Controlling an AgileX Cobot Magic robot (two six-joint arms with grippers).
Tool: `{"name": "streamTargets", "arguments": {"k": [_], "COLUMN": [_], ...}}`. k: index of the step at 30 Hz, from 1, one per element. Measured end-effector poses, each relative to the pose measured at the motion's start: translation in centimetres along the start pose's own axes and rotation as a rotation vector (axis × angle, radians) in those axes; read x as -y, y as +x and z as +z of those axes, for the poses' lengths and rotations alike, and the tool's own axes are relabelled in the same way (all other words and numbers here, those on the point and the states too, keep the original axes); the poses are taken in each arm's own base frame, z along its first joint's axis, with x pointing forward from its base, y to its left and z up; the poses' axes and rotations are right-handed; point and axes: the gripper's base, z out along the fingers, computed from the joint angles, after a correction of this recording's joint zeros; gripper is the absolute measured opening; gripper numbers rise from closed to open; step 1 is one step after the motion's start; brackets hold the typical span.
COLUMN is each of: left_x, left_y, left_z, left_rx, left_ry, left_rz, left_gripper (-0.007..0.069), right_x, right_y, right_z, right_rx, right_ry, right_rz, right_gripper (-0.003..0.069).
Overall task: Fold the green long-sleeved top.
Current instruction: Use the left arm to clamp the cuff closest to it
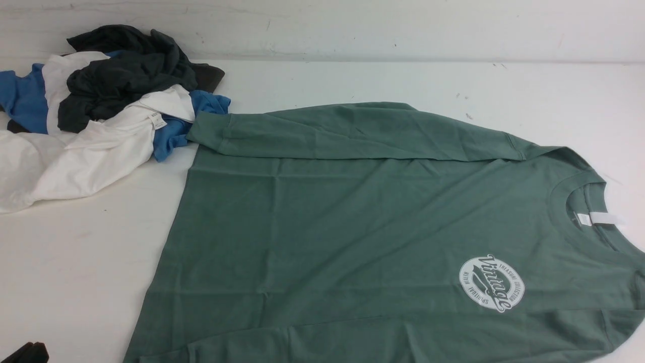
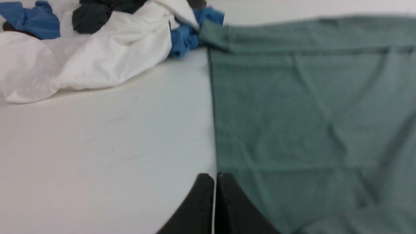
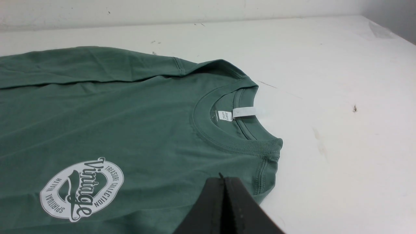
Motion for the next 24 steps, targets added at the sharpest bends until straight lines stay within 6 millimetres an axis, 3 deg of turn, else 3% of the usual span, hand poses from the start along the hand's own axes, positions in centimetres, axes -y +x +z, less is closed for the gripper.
{"name": "streamTargets", "arguments": {"k": [6,9,11,13,14,19,20,21,24], "left_x": [-0.4,-1.1,-2.1,-2.2,-2.0,0.4,0.6,1.7,3.4], "left_y": [-2.6,-3.5,-4.6,-5.2,-7.3,-14.8,-15.0,-17.4,-20.1], "left_z": [-0.4,-0.8,-1.5,-1.9,-2.9,-6.4,-6.4,-6.6,-3.8], "left_rx": [0.296,0.424,0.577,0.624,0.703,0.792,0.772,0.704,0.410], "left_ry": [-0.002,-0.031,-0.073,-0.073,-0.044,0.087,0.094,0.124,0.150], "left_rz": [-0.323,-0.470,-0.623,-0.659,-0.681,-0.521,-0.506,-0.424,-0.262], "left_gripper": [-0.0004,-0.0004,-0.0004,-0.0004,-0.0004,-0.0004,-0.0004,-0.0004,-0.0004], "right_x": [0.0,-0.3,-0.6,-0.6,-0.5,-0.3,-0.3,-0.2,-0.1], "right_y": [-0.1,-0.4,-1.4,-1.9,-2.4,-3.1,-3.1,-3.4,-3.9], "right_z": [0.0,0.0,-0.1,-0.2,-0.3,-0.6,-0.6,-0.7,-0.9], "right_rx": [0.015,0.060,0.160,0.211,0.265,0.344,0.344,0.371,0.428], "right_ry": [-0.002,-0.031,-0.092,-0.119,-0.151,-0.178,-0.178,-0.184,-0.197], "right_rz": [0.000,0.109,0.354,0.466,0.618,0.747,0.748,0.770,0.796], "right_gripper": [-0.0015,-0.0015,-0.0015,-0.0015,-0.0015,-0.0015,-0.0015,-0.0015,-0.0015]}}
